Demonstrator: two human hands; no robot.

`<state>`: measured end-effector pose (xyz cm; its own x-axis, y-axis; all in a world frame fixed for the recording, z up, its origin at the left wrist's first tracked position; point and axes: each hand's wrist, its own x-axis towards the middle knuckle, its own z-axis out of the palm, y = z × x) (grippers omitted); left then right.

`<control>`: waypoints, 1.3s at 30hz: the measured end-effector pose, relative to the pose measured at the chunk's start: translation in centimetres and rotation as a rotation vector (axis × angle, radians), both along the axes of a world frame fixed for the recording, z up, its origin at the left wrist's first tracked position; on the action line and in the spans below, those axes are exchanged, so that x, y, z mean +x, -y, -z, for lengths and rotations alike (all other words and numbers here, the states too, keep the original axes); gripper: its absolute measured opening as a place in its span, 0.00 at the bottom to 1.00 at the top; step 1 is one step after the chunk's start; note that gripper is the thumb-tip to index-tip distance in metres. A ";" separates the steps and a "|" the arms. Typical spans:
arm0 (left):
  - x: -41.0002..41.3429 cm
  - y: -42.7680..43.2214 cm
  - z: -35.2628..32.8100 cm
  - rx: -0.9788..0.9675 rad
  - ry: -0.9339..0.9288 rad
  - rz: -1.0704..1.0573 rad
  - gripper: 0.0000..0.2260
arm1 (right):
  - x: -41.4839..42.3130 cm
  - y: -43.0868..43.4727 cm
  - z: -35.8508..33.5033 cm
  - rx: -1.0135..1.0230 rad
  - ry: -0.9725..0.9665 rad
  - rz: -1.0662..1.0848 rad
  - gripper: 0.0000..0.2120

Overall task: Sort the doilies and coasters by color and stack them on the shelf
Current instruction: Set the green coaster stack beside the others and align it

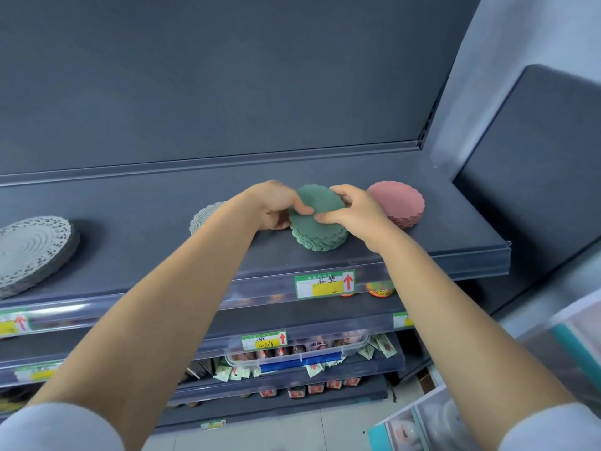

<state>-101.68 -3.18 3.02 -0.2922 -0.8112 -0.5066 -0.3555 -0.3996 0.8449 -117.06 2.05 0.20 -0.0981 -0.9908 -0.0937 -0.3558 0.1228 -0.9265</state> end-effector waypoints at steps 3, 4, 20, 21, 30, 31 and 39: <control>0.5 -1.1 -0.4 -0.256 -0.177 0.008 0.16 | 0.3 -0.2 -0.4 -0.045 0.191 0.045 0.16; 0.6 -1.5 -0.6 -0.367 -0.209 0.016 0.17 | 0.5 -0.1 -0.6 -0.084 0.239 0.072 0.14; -1.1 -3.5 2.3 -0.850 0.072 0.021 0.17 | 1.8 -1.0 0.5 -0.248 0.249 0.030 0.08; -0.7 -3.5 2.4 -0.908 0.114 0.062 0.18 | 1.6 -1.0 0.5 -0.255 0.215 0.006 0.07; 0.7 -4.2 4.0 -1.129 0.121 0.016 0.21 | 1.3 -2.1 0.6 -0.317 0.147 0.001 0.09; 0.4 -4.4 4.0 -1.068 0.064 -0.034 0.21 | 1.5 -2.1 0.4 -0.302 0.187 0.024 0.11; -0.4 -4.3 3.5 -1.049 0.035 -0.079 0.19 | 2.9 -1.9 -0.2 -0.270 0.215 0.120 0.21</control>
